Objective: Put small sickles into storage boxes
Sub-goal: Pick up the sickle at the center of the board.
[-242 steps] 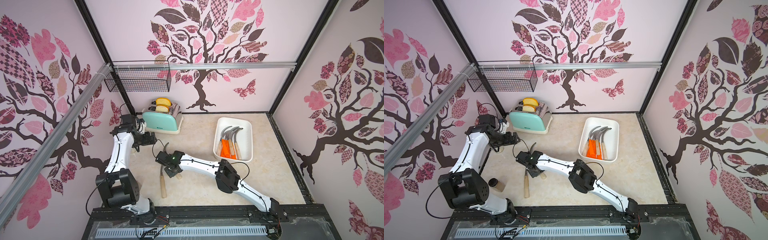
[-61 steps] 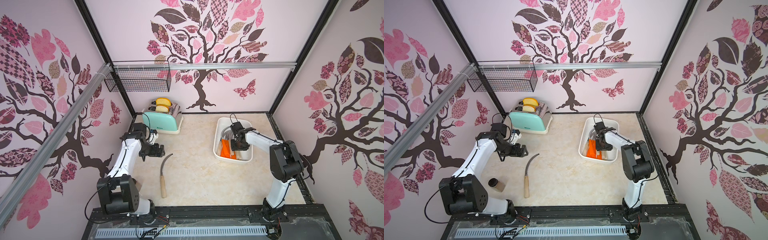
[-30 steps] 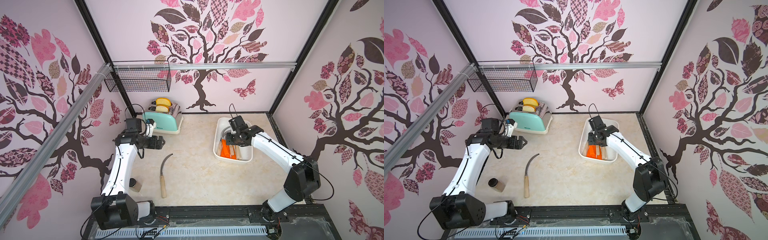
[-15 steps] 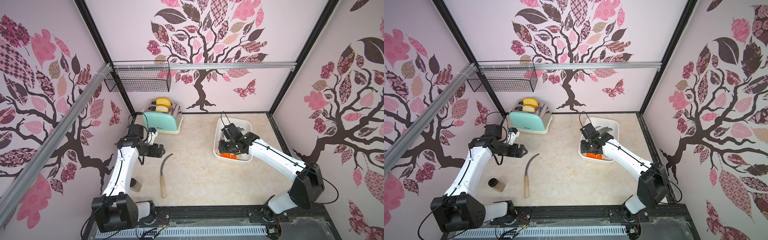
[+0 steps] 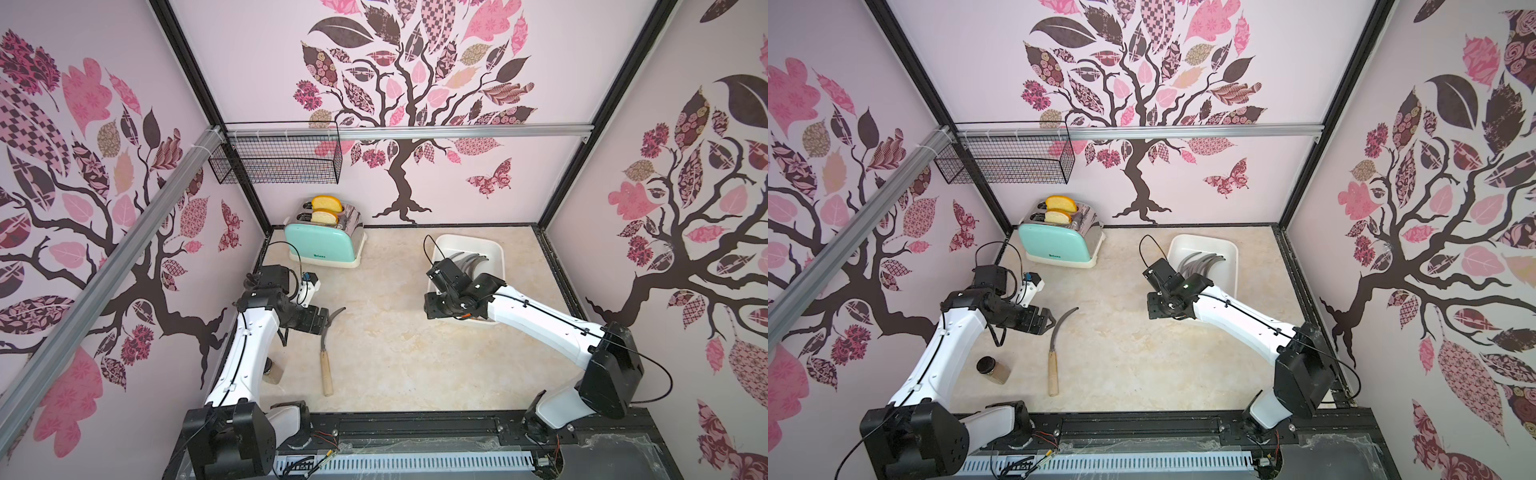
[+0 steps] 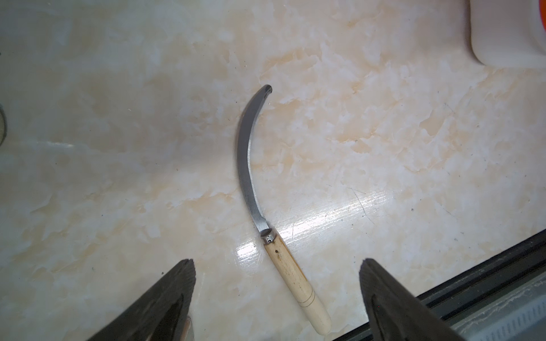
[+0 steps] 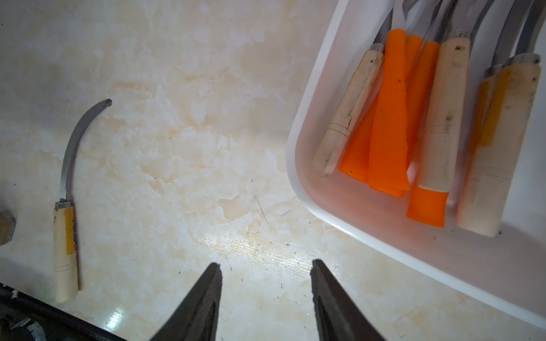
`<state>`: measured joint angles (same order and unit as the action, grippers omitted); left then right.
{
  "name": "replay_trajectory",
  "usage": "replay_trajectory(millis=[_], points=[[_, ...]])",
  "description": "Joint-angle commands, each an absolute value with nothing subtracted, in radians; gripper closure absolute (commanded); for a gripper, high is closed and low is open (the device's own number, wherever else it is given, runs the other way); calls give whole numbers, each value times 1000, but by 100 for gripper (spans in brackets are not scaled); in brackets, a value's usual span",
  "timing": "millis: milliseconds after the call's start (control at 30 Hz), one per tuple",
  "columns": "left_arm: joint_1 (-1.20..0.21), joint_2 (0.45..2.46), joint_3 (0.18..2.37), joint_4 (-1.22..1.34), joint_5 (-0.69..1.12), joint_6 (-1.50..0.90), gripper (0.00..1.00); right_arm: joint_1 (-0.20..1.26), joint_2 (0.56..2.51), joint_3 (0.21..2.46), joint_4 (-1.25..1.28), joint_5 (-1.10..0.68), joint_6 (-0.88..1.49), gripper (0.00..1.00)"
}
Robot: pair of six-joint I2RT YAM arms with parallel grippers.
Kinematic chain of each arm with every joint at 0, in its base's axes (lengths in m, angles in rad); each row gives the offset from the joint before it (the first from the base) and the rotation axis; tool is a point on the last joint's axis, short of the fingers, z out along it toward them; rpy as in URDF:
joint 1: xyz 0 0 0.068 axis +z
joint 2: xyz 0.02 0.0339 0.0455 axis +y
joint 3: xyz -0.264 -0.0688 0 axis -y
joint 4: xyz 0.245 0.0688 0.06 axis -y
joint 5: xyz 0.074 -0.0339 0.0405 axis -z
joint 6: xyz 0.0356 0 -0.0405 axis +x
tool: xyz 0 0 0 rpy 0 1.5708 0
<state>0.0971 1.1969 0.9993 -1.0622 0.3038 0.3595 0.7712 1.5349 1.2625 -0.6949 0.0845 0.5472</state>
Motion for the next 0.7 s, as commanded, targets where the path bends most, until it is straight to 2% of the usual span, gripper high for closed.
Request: replay_trajectory(millis=[0, 100, 233, 400, 667], points=[[93, 1217, 991, -1064, 315, 406, 11, 816, 1570, 1315, -698, 97, 572, 47], [87, 1258, 1004, -1098, 327, 449, 11, 827, 1590, 1321, -699, 98, 568, 47], [82, 1324, 1011, -1121, 257, 489, 12, 831, 1597, 1316, -676, 86, 574, 47], [79, 1298, 976, -1087, 296, 481, 11, 869, 1621, 1348, -677, 88, 584, 47], [77, 1259, 900, -1001, 219, 512, 11, 962, 1684, 1414, -668, 100, 610, 47]])
